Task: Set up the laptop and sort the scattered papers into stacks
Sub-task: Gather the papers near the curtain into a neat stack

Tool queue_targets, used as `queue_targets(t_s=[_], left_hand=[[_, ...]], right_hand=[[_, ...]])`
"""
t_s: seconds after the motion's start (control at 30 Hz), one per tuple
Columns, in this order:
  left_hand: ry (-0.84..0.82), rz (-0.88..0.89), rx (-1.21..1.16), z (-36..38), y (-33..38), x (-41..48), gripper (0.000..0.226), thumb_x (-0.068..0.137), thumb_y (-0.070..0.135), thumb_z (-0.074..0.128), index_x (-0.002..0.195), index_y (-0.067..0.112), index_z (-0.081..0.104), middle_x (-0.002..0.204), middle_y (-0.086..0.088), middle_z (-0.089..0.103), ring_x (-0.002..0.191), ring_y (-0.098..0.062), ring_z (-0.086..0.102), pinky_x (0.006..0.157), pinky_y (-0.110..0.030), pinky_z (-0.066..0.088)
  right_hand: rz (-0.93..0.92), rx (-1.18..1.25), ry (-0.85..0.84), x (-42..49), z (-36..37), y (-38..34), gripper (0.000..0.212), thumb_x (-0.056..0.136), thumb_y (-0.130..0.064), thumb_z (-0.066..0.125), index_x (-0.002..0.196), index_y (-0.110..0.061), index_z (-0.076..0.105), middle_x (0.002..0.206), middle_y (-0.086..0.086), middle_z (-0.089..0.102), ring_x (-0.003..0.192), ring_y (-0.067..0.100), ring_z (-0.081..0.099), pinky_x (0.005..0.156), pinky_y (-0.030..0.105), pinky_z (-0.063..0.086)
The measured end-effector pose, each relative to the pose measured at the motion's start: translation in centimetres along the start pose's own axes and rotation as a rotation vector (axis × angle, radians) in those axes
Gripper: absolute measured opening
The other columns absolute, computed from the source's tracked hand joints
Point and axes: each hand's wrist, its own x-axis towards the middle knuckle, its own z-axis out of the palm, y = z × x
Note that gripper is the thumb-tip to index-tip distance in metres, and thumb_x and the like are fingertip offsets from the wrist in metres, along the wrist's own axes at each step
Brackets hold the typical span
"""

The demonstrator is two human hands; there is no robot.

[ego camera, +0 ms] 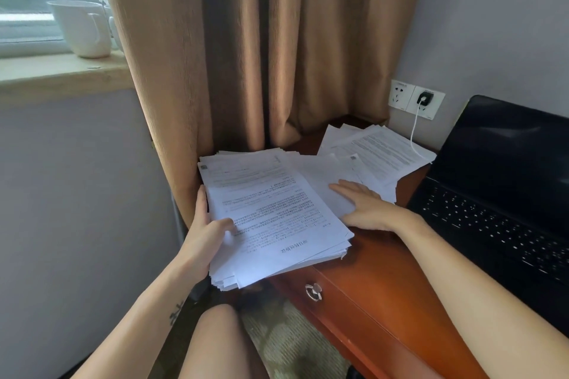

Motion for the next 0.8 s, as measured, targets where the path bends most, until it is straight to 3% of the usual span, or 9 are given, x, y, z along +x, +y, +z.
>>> queue_targets(t_s=[0.1, 0.2, 0.3, 0.4, 0.47, 0.53, 0.6, 0.8], left_hand=[[0.001, -0.014, -0.002, 0.0, 0.1, 0.0, 0.099, 0.089, -0.011, 0.058, 0.155, 0.054, 0.022, 0.147, 0.002, 0.054, 0.128, -0.031, 0.058, 0.106, -0.061, 0.050], [0.002, -0.024, 0.005, 0.1, 0.3, -0.1, 0.099, 0.090, -0.010, 0.058, 0.155, 0.055, 0.020, 0.147, 0.002, 0.054, 0.128, -0.032, 0.058, 0.106, -0.061, 0.050], [0.017, -0.024, 0.004, 0.3, 0.6, -0.3, 0.099, 0.090, -0.012, 0.056, 0.154, 0.053, 0.021, 0.143, 0.001, 0.056, 0.126, -0.032, 0.060, 0.105, -0.061, 0.051], [0.036, -0.024, 0.007, 0.4, 0.8, -0.4, 0.100, 0.090, -0.013, 0.056, 0.156, 0.053, 0.019, 0.146, 0.001, 0.055, 0.127, -0.032, 0.059, 0.105, -0.061, 0.051], [0.037, -0.029, 0.005, 0.4, 0.8, -0.6, 0.104, 0.090, -0.012, 0.056, 0.157, 0.056, 0.013, 0.150, 0.001, 0.052, 0.130, -0.033, 0.057, 0.106, -0.062, 0.050], [0.029, -0.026, -0.004, 0.4, 1.0, -0.7, 0.105, 0.091, -0.013, 0.054, 0.157, 0.057, 0.013, 0.150, 0.001, 0.052, 0.132, -0.033, 0.056, 0.108, -0.063, 0.048], [0.019, -0.014, 0.005, 0.6, 1.1, -0.9, 0.102, 0.092, -0.014, 0.052, 0.155, 0.058, 0.017, 0.150, 0.001, 0.052, 0.134, -0.033, 0.055, 0.109, -0.063, 0.046], [0.023, -0.025, 0.045, 0.8, 1.7, -1.4, 0.095, 0.093, -0.010, 0.050, 0.160, 0.052, 0.020, 0.157, 0.010, 0.041, 0.137, -0.031, 0.050, 0.111, -0.057, 0.047]], right_hand=[[-0.020, -0.028, -0.046, -0.6, 0.0, 0.3, 0.099, 0.082, -0.060, 0.071, 0.156, -0.053, 0.005, 0.166, -0.023, -0.006, 0.154, 0.011, -0.008, 0.124, 0.044, 0.001], [-0.058, -0.030, 0.015, -1.4, -0.1, 0.2, 0.098, 0.083, -0.062, 0.069, 0.158, -0.047, 0.008, 0.167, -0.019, -0.001, 0.154, 0.012, -0.001, 0.126, 0.044, 0.008], [-0.174, -0.227, 0.238, -2.0, 0.4, -0.3, 0.074, 0.094, -0.037, 0.063, 0.157, -0.030, 0.025, 0.162, -0.006, 0.028, 0.144, 0.020, 0.034, 0.114, 0.040, 0.037], [-0.237, -0.461, 0.463, -2.0, 1.3, -0.1, 0.048, 0.097, -0.018, 0.056, 0.144, -0.022, 0.047, 0.125, 0.005, 0.064, 0.102, 0.026, 0.064, 0.079, 0.042, 0.056], [-0.198, -0.438, 0.611, -1.9, 1.4, 0.2, 0.038, 0.097, -0.009, 0.053, 0.134, -0.016, 0.056, 0.095, 0.007, 0.069, 0.077, 0.028, 0.067, 0.061, 0.040, 0.055], [-0.153, -0.375, 0.742, -2.1, 0.8, 0.2, 0.028, 0.099, -0.007, 0.053, 0.126, -0.013, 0.059, 0.083, 0.007, 0.067, 0.068, 0.030, 0.067, 0.052, 0.036, 0.051], [-0.105, -0.316, 0.837, -2.6, 0.0, 0.1, 0.028, 0.101, -0.010, 0.053, 0.129, -0.012, 0.055, 0.080, 0.009, 0.068, 0.065, 0.031, 0.067, 0.048, 0.035, 0.047], [-0.030, -0.157, 0.968, -3.8, -2.4, -0.8, 0.033, 0.107, -0.020, 0.040, 0.136, -0.008, 0.049, 0.081, 0.015, 0.067, 0.072, 0.039, 0.065, 0.055, 0.038, 0.042]])
